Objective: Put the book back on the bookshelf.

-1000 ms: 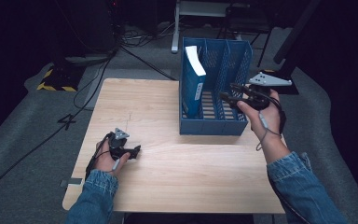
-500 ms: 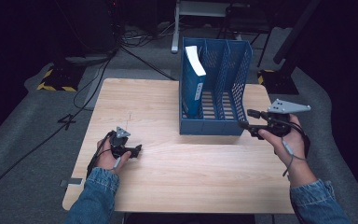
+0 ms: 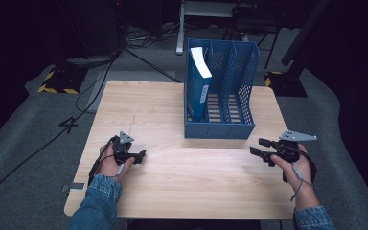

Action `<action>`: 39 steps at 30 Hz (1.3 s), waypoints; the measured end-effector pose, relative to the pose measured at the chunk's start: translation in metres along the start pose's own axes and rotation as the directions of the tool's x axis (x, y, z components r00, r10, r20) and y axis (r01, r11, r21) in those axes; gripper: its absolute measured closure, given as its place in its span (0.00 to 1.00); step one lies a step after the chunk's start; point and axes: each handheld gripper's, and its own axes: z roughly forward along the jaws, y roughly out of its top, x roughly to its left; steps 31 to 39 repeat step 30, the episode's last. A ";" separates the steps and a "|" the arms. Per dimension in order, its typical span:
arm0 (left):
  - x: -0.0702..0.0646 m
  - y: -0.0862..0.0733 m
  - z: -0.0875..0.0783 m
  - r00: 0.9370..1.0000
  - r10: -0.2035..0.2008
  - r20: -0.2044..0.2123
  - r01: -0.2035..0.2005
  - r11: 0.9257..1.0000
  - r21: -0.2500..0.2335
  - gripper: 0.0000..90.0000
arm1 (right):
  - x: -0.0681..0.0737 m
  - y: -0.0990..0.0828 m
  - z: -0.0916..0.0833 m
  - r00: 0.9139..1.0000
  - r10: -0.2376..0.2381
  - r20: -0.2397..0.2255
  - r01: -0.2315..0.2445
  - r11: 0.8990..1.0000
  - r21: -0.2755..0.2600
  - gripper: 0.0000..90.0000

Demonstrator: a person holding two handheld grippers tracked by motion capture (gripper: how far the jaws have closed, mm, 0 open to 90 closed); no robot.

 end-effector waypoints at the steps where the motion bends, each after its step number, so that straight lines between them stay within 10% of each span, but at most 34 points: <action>1: 0.000 0.000 0.000 1.000 0.000 0.000 0.000 1.000 -0.001 0.20 | -0.002 -0.004 0.003 1.000 -0.005 0.008 0.005 1.000 0.017 0.41; 15: 0.000 0.000 0.000 1.000 0.000 0.001 0.000 1.000 0.000 0.20 | -0.021 -0.046 0.038 0.994 -0.041 0.098 0.029 0.993 0.118 0.35; 22: 0.000 0.001 0.001 1.000 0.001 0.003 -0.001 1.000 -0.001 0.20 | -0.015 -0.046 0.044 0.982 -0.143 0.124 0.119 0.976 0.182 0.16; 39: 0.001 0.001 0.001 1.000 -0.003 0.016 0.003 1.000 0.000 0.19 | -0.016 -0.046 0.044 0.982 -0.133 0.131 0.109 0.978 0.179 0.16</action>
